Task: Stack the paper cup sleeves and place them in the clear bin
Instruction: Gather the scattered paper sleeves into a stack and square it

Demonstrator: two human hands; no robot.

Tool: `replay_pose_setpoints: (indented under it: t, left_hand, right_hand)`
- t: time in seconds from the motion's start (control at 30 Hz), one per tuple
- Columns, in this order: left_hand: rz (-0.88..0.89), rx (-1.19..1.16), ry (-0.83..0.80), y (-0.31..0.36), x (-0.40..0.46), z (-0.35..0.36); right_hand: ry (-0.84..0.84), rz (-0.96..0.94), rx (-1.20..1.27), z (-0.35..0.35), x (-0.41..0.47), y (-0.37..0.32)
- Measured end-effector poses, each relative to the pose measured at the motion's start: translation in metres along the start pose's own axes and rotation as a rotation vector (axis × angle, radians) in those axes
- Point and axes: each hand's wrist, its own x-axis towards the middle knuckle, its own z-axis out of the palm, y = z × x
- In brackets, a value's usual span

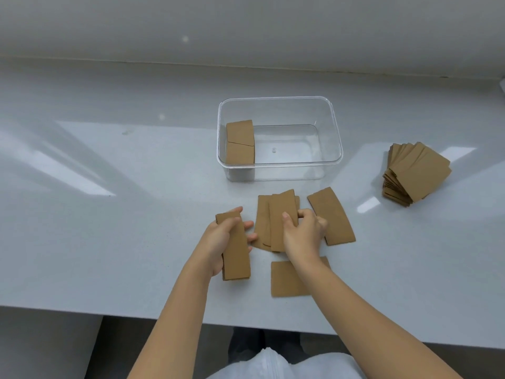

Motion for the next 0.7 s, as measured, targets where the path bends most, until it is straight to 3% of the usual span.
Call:
replay_pose_setpoints:
  t: [0.17,0.5,0.6,0.7]
  left_hand:
    - [-0.002,0.09,-0.011,-0.001,0.002,0.013]
    - [0.009,0.231,0.027,0.013,-0.001,0.019]
    - [0.059,0.115,0.012,0.026,-0.004,0.011]
    - [0.123,-0.046,-0.129,0.037,-0.011,0.015]
  right_hand:
    - [0.022,-0.067,-0.03,0.005,0.001,-0.004]
    - [-0.121,-0.121,0.116,0.001,0.004,-0.009]
    - [-0.141,-0.111,0.243,-0.012,0.004,-0.015]
    - [-0.26,-0.171,0.349,-0.016,-0.006,-0.036]
